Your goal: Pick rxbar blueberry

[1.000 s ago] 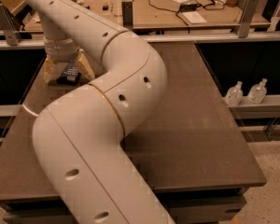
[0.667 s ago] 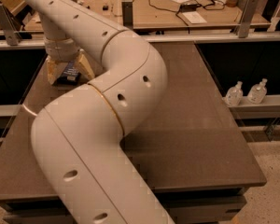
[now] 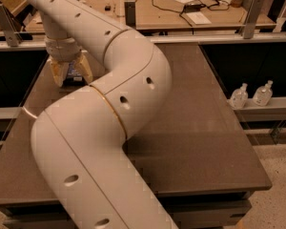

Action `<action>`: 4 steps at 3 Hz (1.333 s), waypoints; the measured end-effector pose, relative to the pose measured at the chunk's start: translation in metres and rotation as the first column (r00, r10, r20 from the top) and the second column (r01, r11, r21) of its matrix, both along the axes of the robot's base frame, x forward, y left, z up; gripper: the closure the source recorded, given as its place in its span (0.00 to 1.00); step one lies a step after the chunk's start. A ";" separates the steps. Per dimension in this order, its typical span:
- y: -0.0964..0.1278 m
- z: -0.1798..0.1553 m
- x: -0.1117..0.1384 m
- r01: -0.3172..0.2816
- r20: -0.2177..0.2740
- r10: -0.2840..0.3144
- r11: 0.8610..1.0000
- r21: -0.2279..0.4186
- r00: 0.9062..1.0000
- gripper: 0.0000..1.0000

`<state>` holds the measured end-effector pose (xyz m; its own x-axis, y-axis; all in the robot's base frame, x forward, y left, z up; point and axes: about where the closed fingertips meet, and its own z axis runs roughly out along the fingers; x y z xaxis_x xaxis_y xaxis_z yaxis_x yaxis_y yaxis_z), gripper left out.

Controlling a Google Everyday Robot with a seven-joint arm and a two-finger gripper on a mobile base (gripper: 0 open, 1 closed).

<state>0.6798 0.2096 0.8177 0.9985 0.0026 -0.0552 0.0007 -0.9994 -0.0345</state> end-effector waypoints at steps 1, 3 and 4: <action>-0.001 0.001 0.000 0.002 0.001 -0.002 1.000 -0.001 1.000 0.47; -0.002 0.002 0.000 0.004 0.002 -0.004 1.000 -0.001 1.000 0.47; -0.003 0.003 0.000 0.006 0.002 -0.006 1.000 -0.002 1.000 0.47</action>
Offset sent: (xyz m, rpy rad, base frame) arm -0.0561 0.0017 0.0589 0.0195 0.0170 -0.0086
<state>0.6802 0.2070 0.8207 0.9986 -0.0035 -0.0530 -0.0053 -0.9995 -0.0326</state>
